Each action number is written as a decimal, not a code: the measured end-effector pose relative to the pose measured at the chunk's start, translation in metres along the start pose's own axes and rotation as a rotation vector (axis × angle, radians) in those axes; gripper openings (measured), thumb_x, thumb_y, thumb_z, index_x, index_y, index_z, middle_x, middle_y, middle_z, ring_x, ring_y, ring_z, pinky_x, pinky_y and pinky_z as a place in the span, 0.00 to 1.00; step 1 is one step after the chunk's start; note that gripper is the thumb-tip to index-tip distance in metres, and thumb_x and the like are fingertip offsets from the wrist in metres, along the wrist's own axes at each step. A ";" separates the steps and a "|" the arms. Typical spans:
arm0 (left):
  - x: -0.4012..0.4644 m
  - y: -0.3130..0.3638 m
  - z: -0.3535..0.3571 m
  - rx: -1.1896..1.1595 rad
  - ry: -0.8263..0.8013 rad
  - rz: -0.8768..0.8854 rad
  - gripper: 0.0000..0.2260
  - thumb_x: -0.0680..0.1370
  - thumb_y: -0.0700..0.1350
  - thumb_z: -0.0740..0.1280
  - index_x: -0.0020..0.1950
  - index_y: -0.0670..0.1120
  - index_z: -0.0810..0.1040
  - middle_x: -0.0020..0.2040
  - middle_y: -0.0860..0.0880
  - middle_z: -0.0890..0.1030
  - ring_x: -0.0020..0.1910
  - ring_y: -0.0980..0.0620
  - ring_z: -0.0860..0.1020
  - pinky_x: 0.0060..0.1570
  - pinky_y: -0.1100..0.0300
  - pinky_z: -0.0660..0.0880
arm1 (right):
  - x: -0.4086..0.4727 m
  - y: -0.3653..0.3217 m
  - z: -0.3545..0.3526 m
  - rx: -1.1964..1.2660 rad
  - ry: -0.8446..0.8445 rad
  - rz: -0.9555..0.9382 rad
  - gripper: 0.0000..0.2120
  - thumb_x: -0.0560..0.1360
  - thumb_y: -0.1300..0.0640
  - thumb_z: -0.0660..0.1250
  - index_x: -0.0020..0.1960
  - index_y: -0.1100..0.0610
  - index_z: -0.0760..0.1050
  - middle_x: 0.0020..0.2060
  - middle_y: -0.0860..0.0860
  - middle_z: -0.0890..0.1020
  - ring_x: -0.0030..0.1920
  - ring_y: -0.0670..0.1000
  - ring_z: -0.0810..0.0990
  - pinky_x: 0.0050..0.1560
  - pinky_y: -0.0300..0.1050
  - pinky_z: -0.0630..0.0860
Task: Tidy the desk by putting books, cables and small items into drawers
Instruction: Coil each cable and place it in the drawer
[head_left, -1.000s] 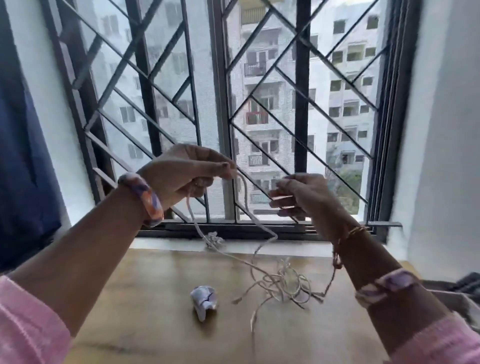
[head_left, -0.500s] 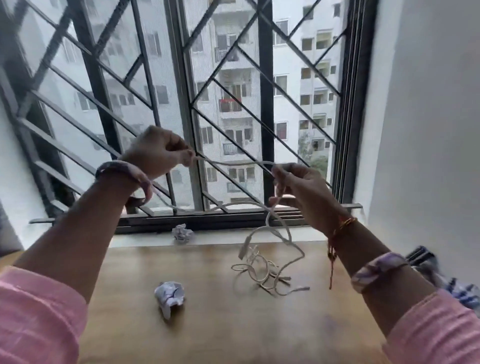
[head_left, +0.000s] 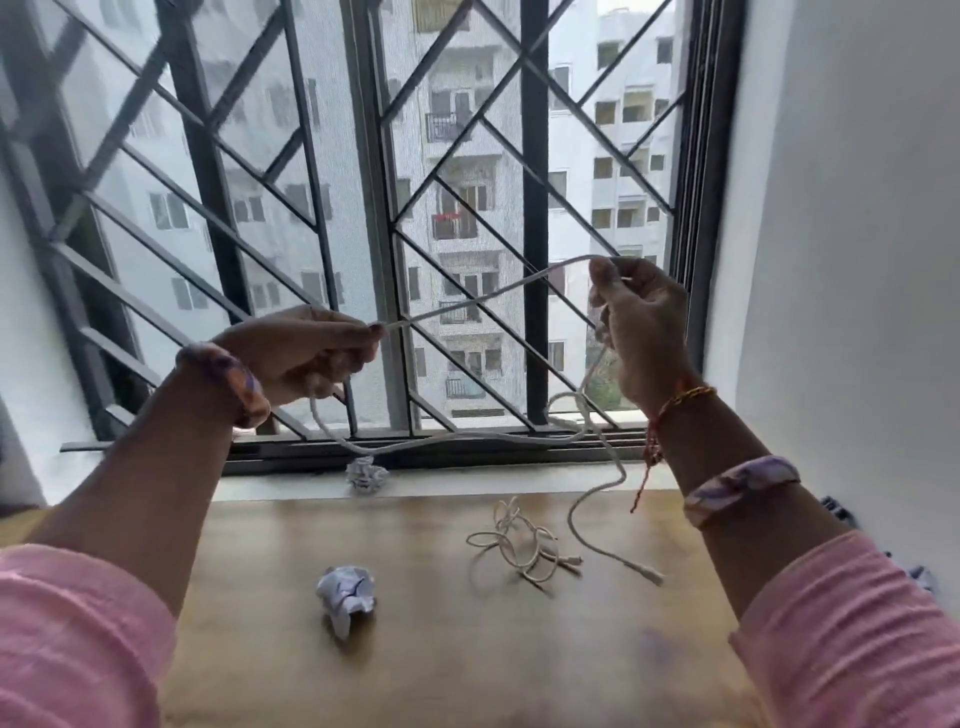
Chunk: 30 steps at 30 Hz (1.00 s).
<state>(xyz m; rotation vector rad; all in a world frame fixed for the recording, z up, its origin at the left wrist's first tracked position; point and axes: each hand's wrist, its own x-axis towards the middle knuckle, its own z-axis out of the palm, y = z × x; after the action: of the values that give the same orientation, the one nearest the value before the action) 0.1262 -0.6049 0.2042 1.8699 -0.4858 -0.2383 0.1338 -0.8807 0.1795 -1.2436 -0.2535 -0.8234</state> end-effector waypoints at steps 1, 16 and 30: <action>-0.001 0.001 -0.001 -0.014 -0.005 -0.009 0.24 0.40 0.57 0.82 0.25 0.45 0.78 0.22 0.51 0.69 0.18 0.61 0.62 0.14 0.72 0.59 | 0.000 -0.003 0.000 -0.006 0.013 -0.009 0.09 0.74 0.61 0.67 0.36 0.55 0.74 0.28 0.51 0.73 0.20 0.41 0.65 0.20 0.34 0.61; -0.003 0.031 -0.021 0.279 0.423 0.207 0.13 0.73 0.46 0.69 0.31 0.44 0.73 0.19 0.55 0.67 0.18 0.60 0.61 0.17 0.68 0.59 | -0.011 0.015 -0.004 -0.476 -0.237 0.127 0.09 0.77 0.58 0.64 0.38 0.56 0.73 0.32 0.53 0.77 0.27 0.42 0.71 0.27 0.38 0.68; 0.019 0.088 0.018 0.594 0.075 0.326 0.12 0.69 0.49 0.72 0.33 0.45 0.74 0.20 0.55 0.71 0.20 0.61 0.67 0.22 0.67 0.65 | -0.029 -0.059 0.057 -0.246 -0.347 -0.115 0.07 0.77 0.65 0.62 0.44 0.66 0.78 0.28 0.48 0.70 0.21 0.40 0.67 0.23 0.32 0.62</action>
<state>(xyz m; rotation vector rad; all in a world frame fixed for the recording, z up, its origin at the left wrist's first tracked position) 0.1173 -0.6532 0.2811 2.3184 -0.8669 0.2199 0.0883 -0.8216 0.2247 -1.6158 -0.5197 -0.7490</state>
